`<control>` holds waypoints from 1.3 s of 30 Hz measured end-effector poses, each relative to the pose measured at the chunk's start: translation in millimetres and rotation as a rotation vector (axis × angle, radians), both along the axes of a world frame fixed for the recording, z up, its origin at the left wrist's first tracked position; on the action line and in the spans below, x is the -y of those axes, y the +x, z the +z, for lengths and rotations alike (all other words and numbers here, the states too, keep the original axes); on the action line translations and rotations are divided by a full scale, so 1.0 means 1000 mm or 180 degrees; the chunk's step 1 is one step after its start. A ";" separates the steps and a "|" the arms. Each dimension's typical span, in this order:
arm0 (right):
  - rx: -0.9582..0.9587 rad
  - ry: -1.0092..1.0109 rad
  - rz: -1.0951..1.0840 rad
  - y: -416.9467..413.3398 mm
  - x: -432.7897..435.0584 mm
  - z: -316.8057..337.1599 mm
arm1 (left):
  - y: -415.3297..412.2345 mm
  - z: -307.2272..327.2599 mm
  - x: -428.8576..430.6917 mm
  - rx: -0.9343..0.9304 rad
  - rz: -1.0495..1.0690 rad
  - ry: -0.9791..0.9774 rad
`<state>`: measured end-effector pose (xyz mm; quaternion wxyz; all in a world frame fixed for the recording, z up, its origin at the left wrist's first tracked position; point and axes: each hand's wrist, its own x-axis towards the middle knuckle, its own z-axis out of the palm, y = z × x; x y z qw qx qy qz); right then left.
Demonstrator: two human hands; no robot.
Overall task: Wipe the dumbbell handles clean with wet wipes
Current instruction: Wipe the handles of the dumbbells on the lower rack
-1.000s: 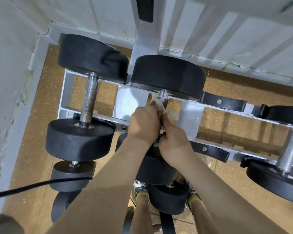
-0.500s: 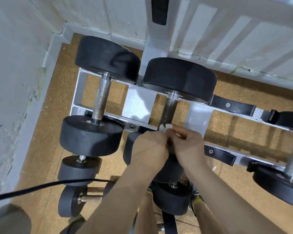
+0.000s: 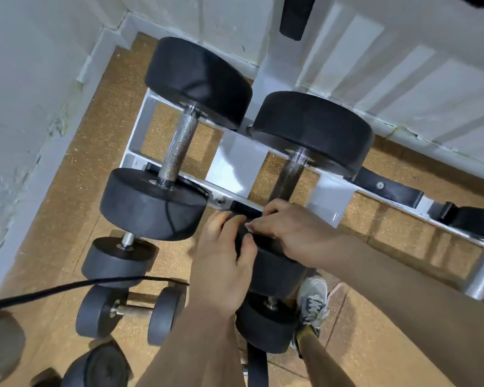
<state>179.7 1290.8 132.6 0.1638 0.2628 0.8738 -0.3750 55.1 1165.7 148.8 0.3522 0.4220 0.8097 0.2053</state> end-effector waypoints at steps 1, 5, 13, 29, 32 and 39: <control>-0.0066 0.0159 0.0181 0.002 -0.003 -0.002 | 0.004 -0.003 -0.005 -0.0007 0.0238 0.0031; -0.0358 0.1041 0.0540 -0.010 -0.027 -0.011 | 0.018 -0.012 -0.023 -0.0143 0.1154 -0.0021; -0.0318 0.1267 0.0296 -0.009 -0.019 -0.021 | 0.020 -0.021 -0.021 -0.0238 0.1175 0.0045; -0.1105 0.1346 -0.0576 0.017 -0.008 -0.039 | 0.023 -0.024 -0.018 -0.0355 0.1140 0.0255; -0.0978 0.1987 -0.1375 0.017 -0.034 -0.030 | 0.022 -0.024 -0.017 -0.0375 0.1105 0.0244; -0.0873 0.1648 -0.3464 -0.016 0.005 -0.016 | 0.022 -0.024 -0.016 -0.0345 0.1063 0.0244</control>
